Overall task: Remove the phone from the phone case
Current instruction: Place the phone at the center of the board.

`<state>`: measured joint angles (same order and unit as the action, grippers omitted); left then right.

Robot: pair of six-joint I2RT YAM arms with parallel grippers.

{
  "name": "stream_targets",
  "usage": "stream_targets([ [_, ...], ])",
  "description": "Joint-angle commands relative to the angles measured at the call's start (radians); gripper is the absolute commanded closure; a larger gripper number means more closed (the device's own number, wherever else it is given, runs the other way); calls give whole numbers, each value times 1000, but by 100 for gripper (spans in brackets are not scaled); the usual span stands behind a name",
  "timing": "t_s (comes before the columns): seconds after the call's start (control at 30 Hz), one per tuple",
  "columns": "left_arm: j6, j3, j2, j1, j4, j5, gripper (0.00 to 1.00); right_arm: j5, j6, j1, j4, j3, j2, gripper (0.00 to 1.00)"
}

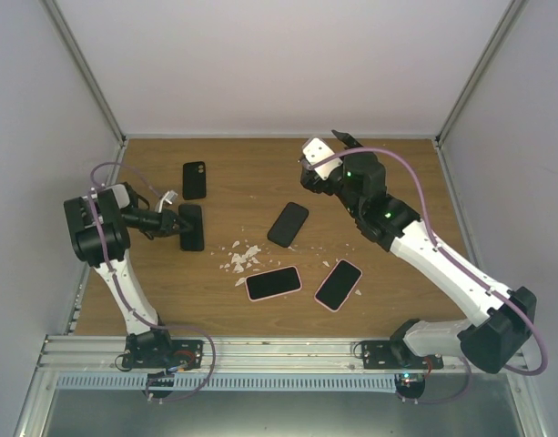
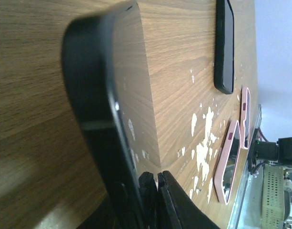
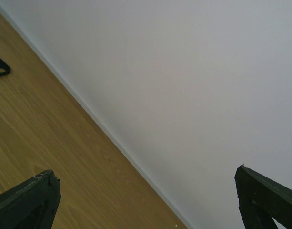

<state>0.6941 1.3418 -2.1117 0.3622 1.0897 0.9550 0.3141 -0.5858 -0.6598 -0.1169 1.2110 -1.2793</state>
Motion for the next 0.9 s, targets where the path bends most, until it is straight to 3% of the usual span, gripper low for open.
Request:
stream_targets([
  [0.0,29,50,-54,7,4,-21,82,-10,21,9,-9,-5,-10,0],
  [0.43,-28,74,-62,7,-34,-82,55,-15,24,9,-12,-5,-13,0],
  [0.5,-50,59,-25,7,-57,-100,44,-16,26,9,-13,-7,-9,0],
  [0.67,-143,19,99,6,-126,-162,3,-17,34,11,-12,-10,8,1],
  [0.87,-201,41,247,-7,-143,-233,1,-24,44,14,-17,-14,36,0],
])
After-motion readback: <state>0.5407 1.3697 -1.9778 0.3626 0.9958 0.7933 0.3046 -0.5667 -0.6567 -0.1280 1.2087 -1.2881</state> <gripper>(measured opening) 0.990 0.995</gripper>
